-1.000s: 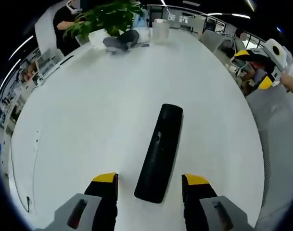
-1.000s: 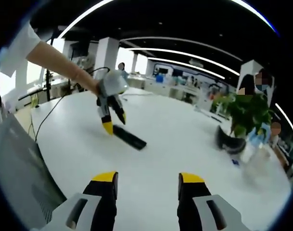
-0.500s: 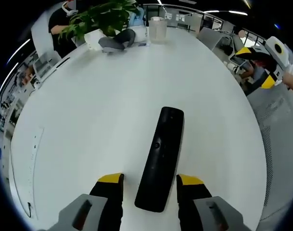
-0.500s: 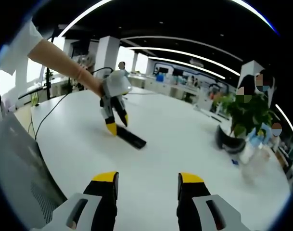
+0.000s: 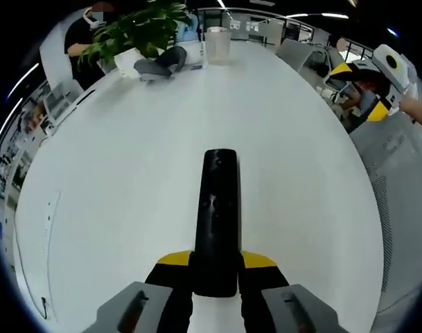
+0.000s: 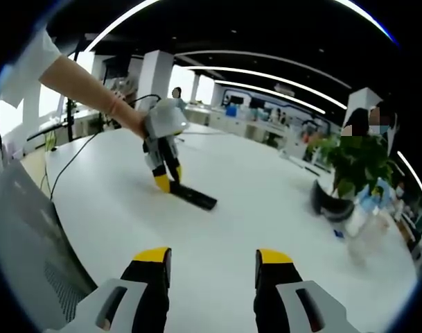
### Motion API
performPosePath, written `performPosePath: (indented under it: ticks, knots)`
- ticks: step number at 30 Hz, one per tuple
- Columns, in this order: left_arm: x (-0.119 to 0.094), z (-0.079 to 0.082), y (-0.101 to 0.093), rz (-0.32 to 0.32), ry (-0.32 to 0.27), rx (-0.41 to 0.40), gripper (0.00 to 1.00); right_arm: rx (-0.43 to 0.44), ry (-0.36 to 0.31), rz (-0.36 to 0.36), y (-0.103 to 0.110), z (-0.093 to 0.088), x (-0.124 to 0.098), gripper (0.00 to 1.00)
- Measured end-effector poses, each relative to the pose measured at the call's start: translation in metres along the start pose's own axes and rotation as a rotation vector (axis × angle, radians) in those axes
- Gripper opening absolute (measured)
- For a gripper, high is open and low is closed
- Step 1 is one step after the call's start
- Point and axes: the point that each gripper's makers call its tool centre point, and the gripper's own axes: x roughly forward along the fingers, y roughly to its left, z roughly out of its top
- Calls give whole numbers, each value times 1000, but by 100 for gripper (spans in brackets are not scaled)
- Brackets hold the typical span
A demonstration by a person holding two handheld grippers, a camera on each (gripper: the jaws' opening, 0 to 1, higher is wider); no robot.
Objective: Press the specified remote control buttons in sequence, fully releasing each button before pressing the next.
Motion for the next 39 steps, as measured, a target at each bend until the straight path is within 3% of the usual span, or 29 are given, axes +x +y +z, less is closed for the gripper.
performPosePath:
  ticks: [8, 23, 39]
  knots:
    - [-2, -6, -12, -12, 22, 46, 24, 10, -20, 15, 3, 4, 0, 49]
    - [-6, -16, -35, -19, 47, 77, 24, -24, 7, 20, 5, -1, 2, 47]
    - [-6, -18, -45, -29, 70, 92, 24, -27, 11, 18, 5, -2, 1, 47]
